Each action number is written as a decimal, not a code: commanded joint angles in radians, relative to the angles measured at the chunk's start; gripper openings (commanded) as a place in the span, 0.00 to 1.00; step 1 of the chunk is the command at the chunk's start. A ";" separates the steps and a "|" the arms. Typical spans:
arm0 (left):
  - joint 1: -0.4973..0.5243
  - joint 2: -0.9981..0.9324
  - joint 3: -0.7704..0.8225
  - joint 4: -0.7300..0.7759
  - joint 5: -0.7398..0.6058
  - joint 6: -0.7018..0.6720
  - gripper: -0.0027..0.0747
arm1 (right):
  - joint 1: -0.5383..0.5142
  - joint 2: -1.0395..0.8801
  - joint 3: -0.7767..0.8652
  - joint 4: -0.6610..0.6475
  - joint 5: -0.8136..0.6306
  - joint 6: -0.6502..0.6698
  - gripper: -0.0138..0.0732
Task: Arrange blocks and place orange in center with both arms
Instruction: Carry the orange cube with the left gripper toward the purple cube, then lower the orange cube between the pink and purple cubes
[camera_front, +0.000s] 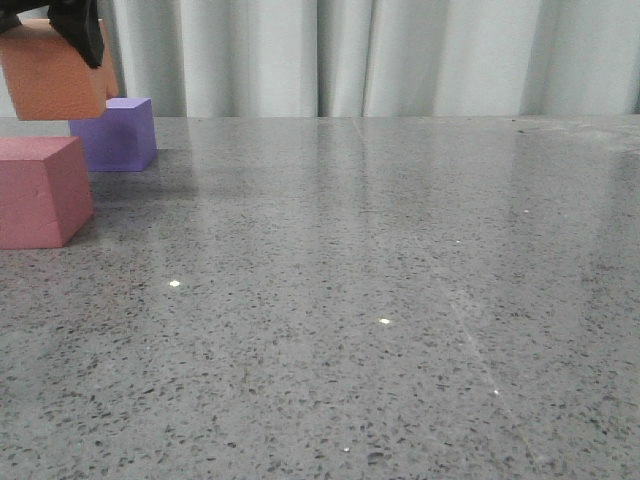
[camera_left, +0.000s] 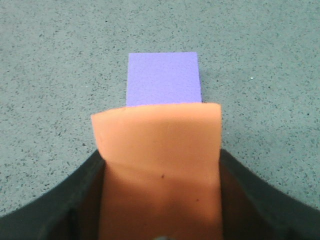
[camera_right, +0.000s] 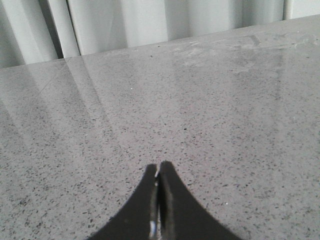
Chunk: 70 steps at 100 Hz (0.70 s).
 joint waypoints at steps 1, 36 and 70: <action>0.004 -0.032 -0.006 0.035 -0.068 -0.001 0.24 | -0.005 -0.019 -0.014 -0.013 -0.085 -0.008 0.08; 0.047 0.004 0.040 0.030 -0.125 -0.007 0.24 | -0.005 -0.019 -0.014 -0.013 -0.085 -0.008 0.08; 0.047 0.050 0.041 -0.018 -0.153 -0.005 0.24 | -0.005 -0.019 -0.014 -0.013 -0.085 -0.008 0.08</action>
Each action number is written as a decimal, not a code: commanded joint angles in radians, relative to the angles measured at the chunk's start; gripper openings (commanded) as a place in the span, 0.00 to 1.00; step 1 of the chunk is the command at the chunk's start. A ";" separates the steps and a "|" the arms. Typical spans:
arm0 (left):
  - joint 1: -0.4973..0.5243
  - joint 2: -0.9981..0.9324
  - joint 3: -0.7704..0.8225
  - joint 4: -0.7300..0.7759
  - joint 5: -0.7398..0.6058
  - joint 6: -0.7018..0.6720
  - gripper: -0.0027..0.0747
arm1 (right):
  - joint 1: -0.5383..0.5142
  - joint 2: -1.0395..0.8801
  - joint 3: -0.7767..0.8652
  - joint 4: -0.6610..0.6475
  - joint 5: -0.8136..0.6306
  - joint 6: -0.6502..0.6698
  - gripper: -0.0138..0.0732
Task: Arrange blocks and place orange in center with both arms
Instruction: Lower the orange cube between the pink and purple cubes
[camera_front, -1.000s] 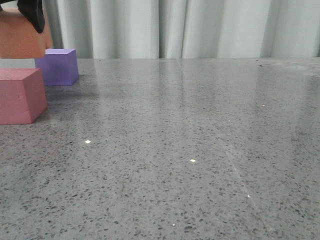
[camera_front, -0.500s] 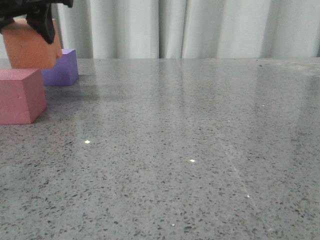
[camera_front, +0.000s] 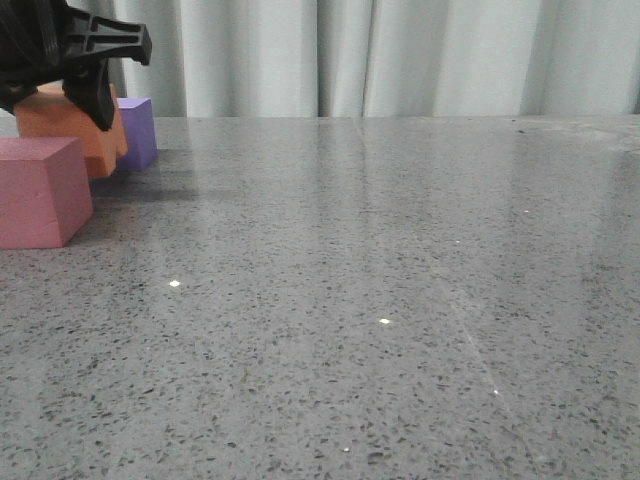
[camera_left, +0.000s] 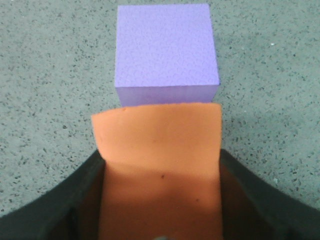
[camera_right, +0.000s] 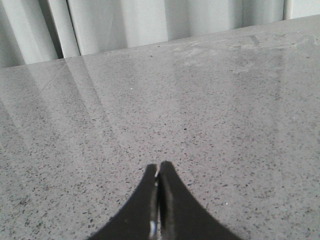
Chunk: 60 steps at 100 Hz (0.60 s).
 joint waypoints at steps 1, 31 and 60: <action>0.002 -0.029 -0.025 0.005 -0.048 -0.005 0.24 | -0.005 -0.019 -0.014 -0.013 -0.085 -0.008 0.08; 0.002 -0.027 0.021 0.005 -0.085 0.001 0.26 | -0.005 -0.019 -0.014 -0.013 -0.085 -0.008 0.08; 0.002 -0.027 0.050 0.002 -0.110 0.006 0.53 | -0.005 -0.019 -0.014 -0.013 -0.085 -0.008 0.08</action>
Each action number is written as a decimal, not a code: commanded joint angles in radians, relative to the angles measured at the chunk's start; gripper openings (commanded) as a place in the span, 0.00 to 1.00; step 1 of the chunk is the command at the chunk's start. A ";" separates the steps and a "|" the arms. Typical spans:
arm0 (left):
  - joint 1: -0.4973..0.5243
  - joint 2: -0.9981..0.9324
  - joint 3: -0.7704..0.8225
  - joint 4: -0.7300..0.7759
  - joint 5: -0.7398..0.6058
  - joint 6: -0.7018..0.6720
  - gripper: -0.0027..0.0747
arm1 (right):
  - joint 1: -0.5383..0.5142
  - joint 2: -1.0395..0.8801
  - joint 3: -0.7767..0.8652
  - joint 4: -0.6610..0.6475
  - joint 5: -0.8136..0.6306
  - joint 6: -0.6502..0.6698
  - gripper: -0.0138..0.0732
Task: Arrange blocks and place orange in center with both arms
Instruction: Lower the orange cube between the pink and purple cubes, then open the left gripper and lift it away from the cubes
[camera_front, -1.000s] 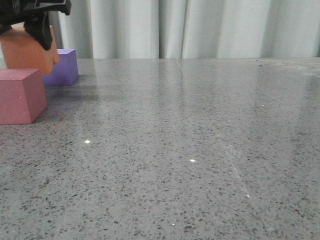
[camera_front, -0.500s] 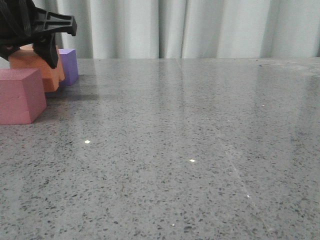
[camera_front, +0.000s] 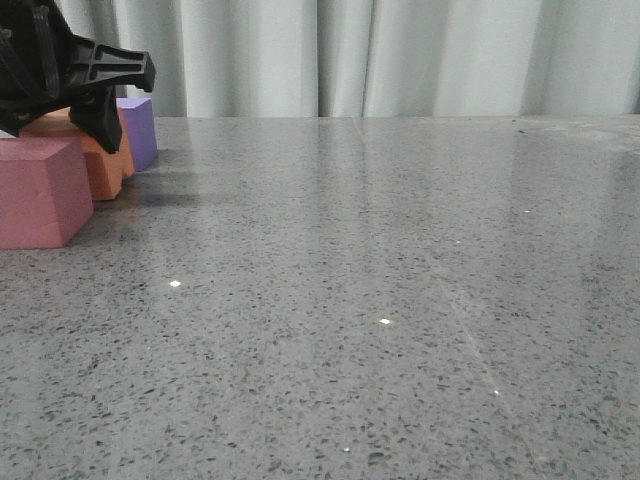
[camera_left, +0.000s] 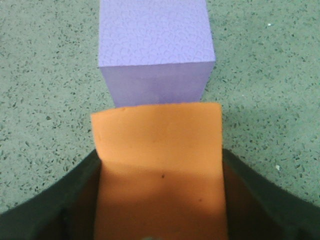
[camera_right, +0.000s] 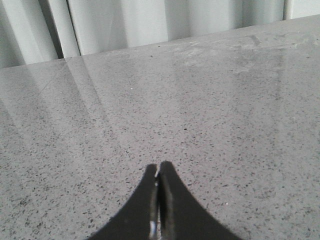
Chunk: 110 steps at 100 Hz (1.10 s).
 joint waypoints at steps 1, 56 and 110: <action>0.002 -0.031 -0.012 0.000 -0.032 0.002 0.54 | -0.005 -0.019 -0.014 -0.013 -0.085 -0.008 0.08; 0.002 -0.043 -0.012 0.007 -0.055 0.027 0.75 | -0.005 -0.019 -0.014 -0.013 -0.085 -0.008 0.08; 0.002 -0.163 -0.022 0.009 -0.001 0.067 0.76 | -0.005 -0.019 -0.014 -0.013 -0.085 -0.008 0.08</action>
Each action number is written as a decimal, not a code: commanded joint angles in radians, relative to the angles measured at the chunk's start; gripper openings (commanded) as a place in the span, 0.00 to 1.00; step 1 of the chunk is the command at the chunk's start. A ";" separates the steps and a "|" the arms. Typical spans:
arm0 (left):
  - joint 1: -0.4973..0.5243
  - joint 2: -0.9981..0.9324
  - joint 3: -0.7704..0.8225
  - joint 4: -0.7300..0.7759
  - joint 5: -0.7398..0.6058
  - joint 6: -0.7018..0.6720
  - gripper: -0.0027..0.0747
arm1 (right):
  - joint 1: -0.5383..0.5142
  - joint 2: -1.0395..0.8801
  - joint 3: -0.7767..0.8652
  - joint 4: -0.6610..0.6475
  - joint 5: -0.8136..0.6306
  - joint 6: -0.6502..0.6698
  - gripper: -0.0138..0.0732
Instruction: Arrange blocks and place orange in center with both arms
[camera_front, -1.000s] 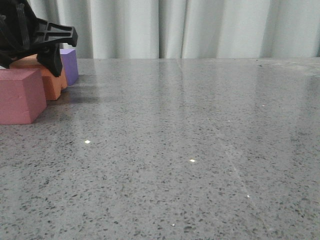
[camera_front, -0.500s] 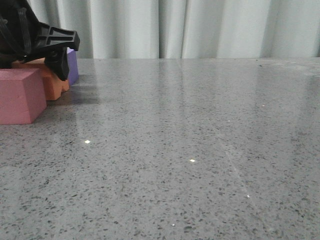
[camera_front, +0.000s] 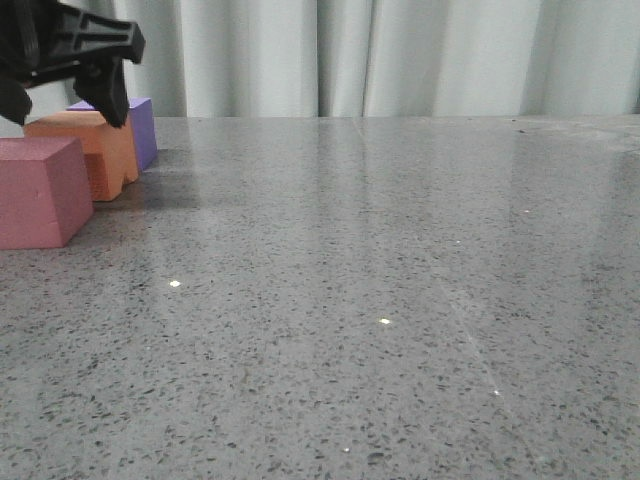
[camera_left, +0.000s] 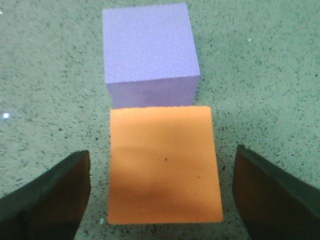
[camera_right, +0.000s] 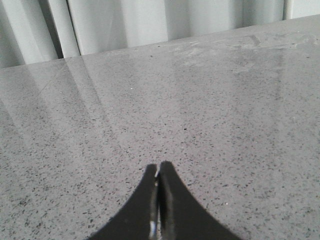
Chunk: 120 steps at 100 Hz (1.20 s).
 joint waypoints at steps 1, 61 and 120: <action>0.002 -0.078 -0.034 0.018 -0.007 0.006 0.76 | -0.005 -0.019 -0.014 -0.013 -0.085 -0.008 0.08; 0.002 -0.567 -0.043 0.018 0.265 0.117 0.10 | -0.005 -0.019 -0.014 -0.013 -0.085 -0.008 0.08; 0.002 -0.689 -0.043 0.037 0.312 0.146 0.02 | -0.005 -0.019 -0.014 -0.013 -0.085 -0.008 0.08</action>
